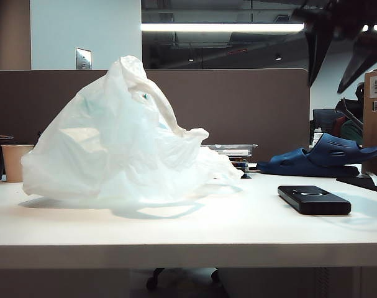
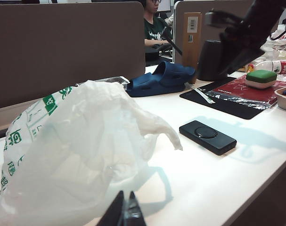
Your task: Put the power bank into the bag.
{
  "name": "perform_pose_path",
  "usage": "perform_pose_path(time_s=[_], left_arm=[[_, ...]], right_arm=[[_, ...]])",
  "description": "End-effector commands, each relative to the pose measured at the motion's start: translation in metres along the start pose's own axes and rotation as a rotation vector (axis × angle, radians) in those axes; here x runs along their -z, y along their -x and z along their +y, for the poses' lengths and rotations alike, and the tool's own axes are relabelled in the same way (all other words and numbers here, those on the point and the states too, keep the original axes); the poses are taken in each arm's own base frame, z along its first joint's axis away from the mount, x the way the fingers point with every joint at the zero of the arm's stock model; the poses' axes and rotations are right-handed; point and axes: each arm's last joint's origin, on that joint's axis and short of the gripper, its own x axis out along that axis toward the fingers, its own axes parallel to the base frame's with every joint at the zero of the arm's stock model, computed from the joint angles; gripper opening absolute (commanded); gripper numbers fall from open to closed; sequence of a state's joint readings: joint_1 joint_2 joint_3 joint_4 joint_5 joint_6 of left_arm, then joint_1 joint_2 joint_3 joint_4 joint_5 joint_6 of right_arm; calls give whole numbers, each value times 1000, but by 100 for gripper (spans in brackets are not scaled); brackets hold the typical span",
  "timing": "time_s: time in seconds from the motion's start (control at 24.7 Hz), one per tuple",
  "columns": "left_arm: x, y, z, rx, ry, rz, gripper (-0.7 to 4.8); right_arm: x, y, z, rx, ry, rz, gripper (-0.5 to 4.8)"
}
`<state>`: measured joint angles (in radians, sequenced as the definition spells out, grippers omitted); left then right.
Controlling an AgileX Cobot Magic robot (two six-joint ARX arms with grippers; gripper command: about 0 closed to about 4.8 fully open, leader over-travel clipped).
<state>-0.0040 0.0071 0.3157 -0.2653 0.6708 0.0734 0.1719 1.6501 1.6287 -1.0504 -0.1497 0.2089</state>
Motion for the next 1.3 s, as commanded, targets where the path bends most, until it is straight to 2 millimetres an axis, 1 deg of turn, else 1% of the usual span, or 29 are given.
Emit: perform_pose_path(time_s=[0.04,0.08,0.16,0.2,0.28,0.41,0.45,0.65,0.73,0.97,1.1,1.14,1.3], left_arm=[[-2,1,-1,7,1,-2,-6],[-1,1,-1,6,3,2,-6],[0,1,-1,7,7,9,-6],[0,1,-1,7,7,10,-6],[0,1,-1,7,7,10,-6],[0,1,-1,5,7,10,-6],[0,1,-1,6,6,9,-6],[0,1,-1,5,7,10,-6],[0,1,-1,5,7,10,-6],[0,1,-1,4,7,10,-6],[0,1,-1,5,7,9,-6],[0,1,-1,5,7,10,-6],[0,1,-1,4,7,10,-6]], right_arm=[[-4,-14,1,3,3,16,313],[-5,-19,2,4,4,30,346],[-6,-27,1,8,2,48,392],[-6,-32,0,10,1,59,406],[-7,-39,1,23,5,68,410],[-8,-49,1,51,11,76,470],[-9,-52,2,56,14,80,479],[-11,-72,4,58,25,88,479],[-11,-77,7,64,33,96,479],[-9,-89,5,91,26,117,479],[-6,-96,2,120,21,122,479],[-2,-102,0,132,9,123,479],[7,-114,-4,135,2,134,479]])
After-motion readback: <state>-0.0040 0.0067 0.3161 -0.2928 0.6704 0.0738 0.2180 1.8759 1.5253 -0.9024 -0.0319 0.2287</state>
